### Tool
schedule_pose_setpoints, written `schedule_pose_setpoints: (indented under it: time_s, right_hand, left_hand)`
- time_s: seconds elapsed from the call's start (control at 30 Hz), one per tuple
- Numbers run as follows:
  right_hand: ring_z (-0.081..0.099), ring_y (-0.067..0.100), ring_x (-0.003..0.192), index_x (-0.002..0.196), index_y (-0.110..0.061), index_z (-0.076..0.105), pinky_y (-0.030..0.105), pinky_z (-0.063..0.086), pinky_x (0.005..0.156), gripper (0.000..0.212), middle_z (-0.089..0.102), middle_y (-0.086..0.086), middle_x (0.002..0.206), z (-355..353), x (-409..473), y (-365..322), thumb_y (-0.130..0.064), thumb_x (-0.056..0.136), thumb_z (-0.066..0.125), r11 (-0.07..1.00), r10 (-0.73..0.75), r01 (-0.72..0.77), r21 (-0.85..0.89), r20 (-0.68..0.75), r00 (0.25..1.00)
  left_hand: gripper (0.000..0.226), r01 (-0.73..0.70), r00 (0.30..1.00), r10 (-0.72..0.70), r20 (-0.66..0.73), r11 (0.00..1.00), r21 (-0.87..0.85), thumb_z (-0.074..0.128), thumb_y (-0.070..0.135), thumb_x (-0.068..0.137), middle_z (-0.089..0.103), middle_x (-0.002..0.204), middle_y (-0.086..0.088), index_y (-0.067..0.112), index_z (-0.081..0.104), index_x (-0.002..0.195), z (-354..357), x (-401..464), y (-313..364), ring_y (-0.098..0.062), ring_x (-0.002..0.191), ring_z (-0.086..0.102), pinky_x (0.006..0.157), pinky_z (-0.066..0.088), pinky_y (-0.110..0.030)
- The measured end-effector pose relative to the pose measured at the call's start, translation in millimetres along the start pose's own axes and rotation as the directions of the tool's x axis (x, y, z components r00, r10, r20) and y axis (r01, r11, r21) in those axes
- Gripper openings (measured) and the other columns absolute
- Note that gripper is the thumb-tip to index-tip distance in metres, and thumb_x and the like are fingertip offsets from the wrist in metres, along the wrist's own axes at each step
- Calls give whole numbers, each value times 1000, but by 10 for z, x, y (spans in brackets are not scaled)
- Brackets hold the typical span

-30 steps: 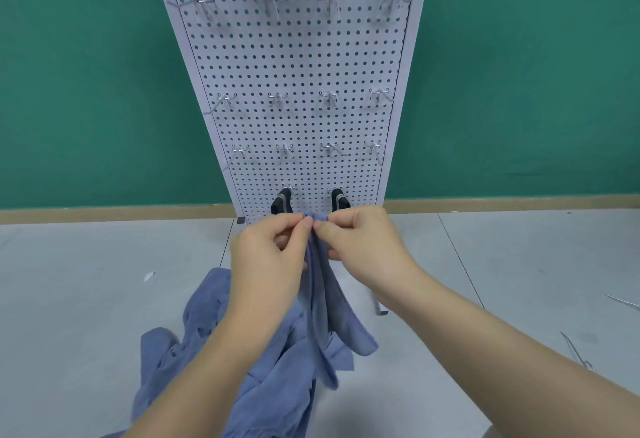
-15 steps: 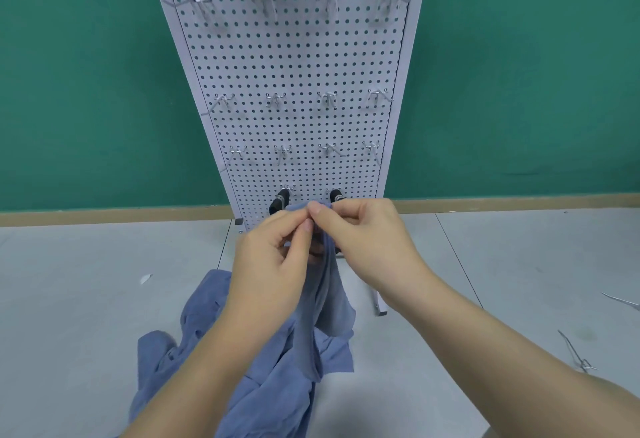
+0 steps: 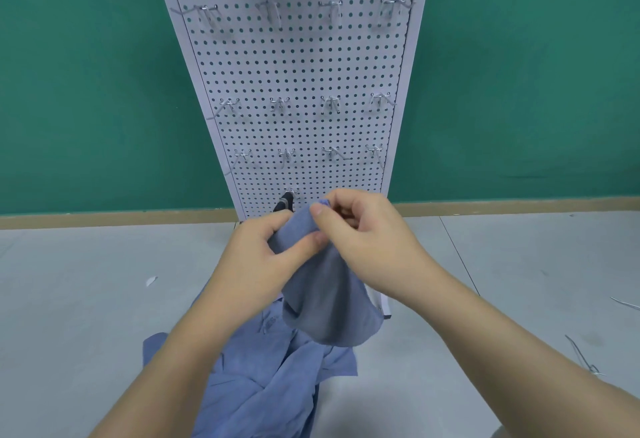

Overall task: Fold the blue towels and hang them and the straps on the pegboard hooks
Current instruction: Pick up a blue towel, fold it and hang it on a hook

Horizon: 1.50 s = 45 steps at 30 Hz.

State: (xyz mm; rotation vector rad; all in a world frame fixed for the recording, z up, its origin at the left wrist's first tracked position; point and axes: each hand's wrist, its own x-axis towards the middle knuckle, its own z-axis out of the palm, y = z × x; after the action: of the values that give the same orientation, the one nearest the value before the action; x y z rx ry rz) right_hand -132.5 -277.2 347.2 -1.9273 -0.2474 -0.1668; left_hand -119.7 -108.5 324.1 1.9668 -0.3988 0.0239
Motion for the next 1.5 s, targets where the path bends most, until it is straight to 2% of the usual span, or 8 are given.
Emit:
schedule_pose_setpoints:
  time_s: [0.17,0.4,0.53,0.77,0.93,1.1,1.27,1.5]
  right_hand:
    - [58,26,68,80,-9,67,48,51,70,27,67,14,75,33,9,31,-33,92,63,998,-59,59,-11,-8,998]
    - [43,17,67,92,-1,65,36,33,62,28,52,24,73,-161,108,64,-26,103,61,997,6,6,74,-159,987]
    - [34,20,67,92,-8,63,34,25,65,27,43,10,70,-229,146,84,-31,105,58,983,95,-56,173,-222,970]
    - [32,9,56,87,-11,58,24,27,55,27,37,-6,59,-60,124,8,-29,107,53,975,60,10,222,-309,949]
    - [33,5,56,82,-20,48,18,28,57,28,35,-17,57,12,120,-17,-25,109,49,983,-53,113,143,-370,928]
    - [50,6,64,88,-7,59,25,44,66,32,53,-15,67,87,101,-52,-35,102,64,970,54,16,242,-284,957]
    - [75,23,107,118,-1,73,32,60,93,31,79,9,110,94,61,-56,-24,97,71,711,272,-386,588,276,922]
    - [76,20,90,97,-8,75,40,61,84,29,79,4,93,139,140,125,-35,100,67,884,339,-337,324,52,939]
  left_hand:
    - [63,-4,999,6,-42,999,52,73,65,73,52,69,-16,4,58,75,-66,12,29,-17,62,44,57,38,-37]
    - [25,80,993,-91,79,987,140,85,34,83,71,75,-6,13,73,84,-393,31,-31,-20,66,62,64,51,-34]
    - [12,-15,991,1,-131,994,-104,76,14,87,66,68,11,9,67,81,-401,4,55,-2,65,59,62,45,-10]
    - [47,74,988,-138,-74,825,-560,64,47,85,76,118,-1,14,69,118,-289,3,71,-12,111,71,87,58,-23]
    - [26,63,947,-227,-229,827,-558,57,30,100,79,110,-5,14,75,109,-180,20,100,-15,100,73,79,61,-23]
    - [30,21,905,-261,-335,815,-579,53,32,106,75,115,-17,10,74,106,-145,-12,129,-21,102,70,93,54,-40]
    - [41,12,842,-317,-436,820,-572,58,37,105,70,114,-29,-3,66,106,-229,5,53,-28,98,64,91,50,-47]
    - [22,187,914,-251,-320,958,-216,89,20,78,77,84,-2,14,74,92,-171,-27,15,-16,83,74,74,58,-38]
